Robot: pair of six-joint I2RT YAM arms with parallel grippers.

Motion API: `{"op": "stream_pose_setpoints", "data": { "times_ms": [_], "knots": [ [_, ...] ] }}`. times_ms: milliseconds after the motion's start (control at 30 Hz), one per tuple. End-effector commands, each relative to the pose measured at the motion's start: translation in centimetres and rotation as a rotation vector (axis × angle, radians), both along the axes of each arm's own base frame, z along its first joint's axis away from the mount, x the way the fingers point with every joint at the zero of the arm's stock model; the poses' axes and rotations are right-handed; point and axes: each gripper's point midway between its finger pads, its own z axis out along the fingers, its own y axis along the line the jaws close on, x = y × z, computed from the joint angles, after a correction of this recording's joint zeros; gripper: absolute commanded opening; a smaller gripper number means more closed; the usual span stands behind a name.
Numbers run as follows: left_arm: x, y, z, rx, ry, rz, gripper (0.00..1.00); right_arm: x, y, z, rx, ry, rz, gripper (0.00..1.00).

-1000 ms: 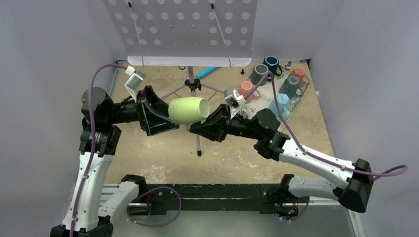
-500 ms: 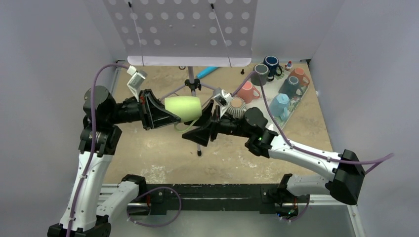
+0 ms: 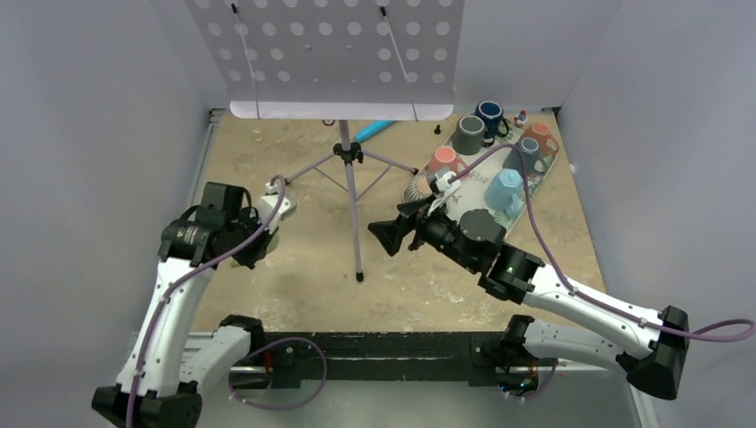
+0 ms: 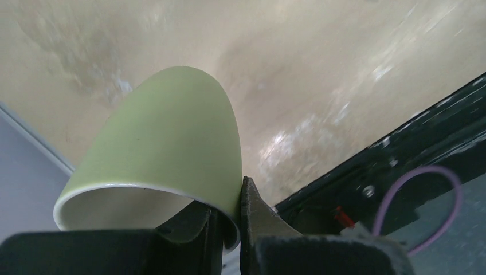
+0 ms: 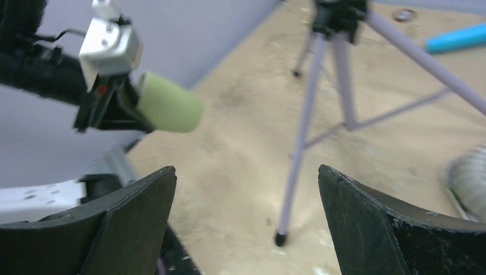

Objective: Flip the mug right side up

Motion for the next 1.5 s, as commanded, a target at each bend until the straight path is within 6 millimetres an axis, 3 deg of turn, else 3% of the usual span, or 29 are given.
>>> {"op": "stream_pose_setpoints", "data": {
  "times_ms": [0,200,267,367,467,567,733,900,967,1033,1100,1167,1267,1333,1467],
  "knots": [
    [1.5,6.3,-4.5,0.371,0.118,-0.025,0.0,4.2,-6.2,-5.5,-0.205,0.073,-0.355,0.98],
    [5.2,7.5,-9.5,0.426,0.182,-0.021,0.0,8.5,-12.9,-10.7,-0.223,0.183,-0.552,0.98],
    [5.8,7.3,-10.7,0.411,0.207,-0.03,0.0,9.7,-14.2,-12.2,-0.25,0.196,-0.589,0.96],
    [6.4,7.2,-12.4,0.405,0.224,-0.056,0.0,11.3,-14.9,-13.8,-0.304,0.217,-0.598,0.93],
    [6.7,7.0,-13.5,0.398,0.246,-0.074,0.0,13.0,-13.7,-15.4,-0.296,0.253,-0.446,0.95],
    [6.9,6.5,-13.8,0.368,0.256,-0.084,0.04,15.2,-14.1,-17.3,-0.241,0.368,-0.38,0.94],
    [6.6,5.9,-13.6,0.335,0.261,-0.088,0.38,16.9,-15.0,-17.5,-0.206,0.349,-0.452,0.95],
    [5.9,4.8,-11.2,0.273,0.219,-0.107,0.56,17.1,-13.9,-18.3,-0.365,0.302,-0.291,0.95],
    [5.9,4.7,-10.3,0.268,0.199,-0.103,0.61,16.8,-13.0,-16.9,-0.444,0.213,-0.154,0.95],
    [5.8,4.4,-9.4,0.253,0.192,-0.107,0.69,17.3,-13.3,-14.0,-0.533,0.129,-0.11,0.95],
    [5.9,4.2,-8.7,0.24,0.173,-0.11,0.73,17.4,-14.3,-12.2,-0.634,0.027,-0.098,0.95],
    [6.0,4.0,-8.3,0.232,0.157,-0.112,0.75,17.4,-16.0,-11.8,-0.735,-0.054,-0.14,0.96],
    [6.0,3.7,-7.8,0.214,0.135,-0.111,0.76,16.3,-17.9,-14.9,-0.898,-0.123,-0.105,0.97],
    [5.9,3.4,-7.5,0.197,0.124,-0.118,0.76,15.6,-17.4,-16.9,-0.961,-0.167,0.007,0.96],
    [5.9,3.1,-7.3,0.185,0.11,-0.133,0.76,16.8,-17.5,-18.7,-1.011,-0.152,0.029,0.92]
  ]
}}
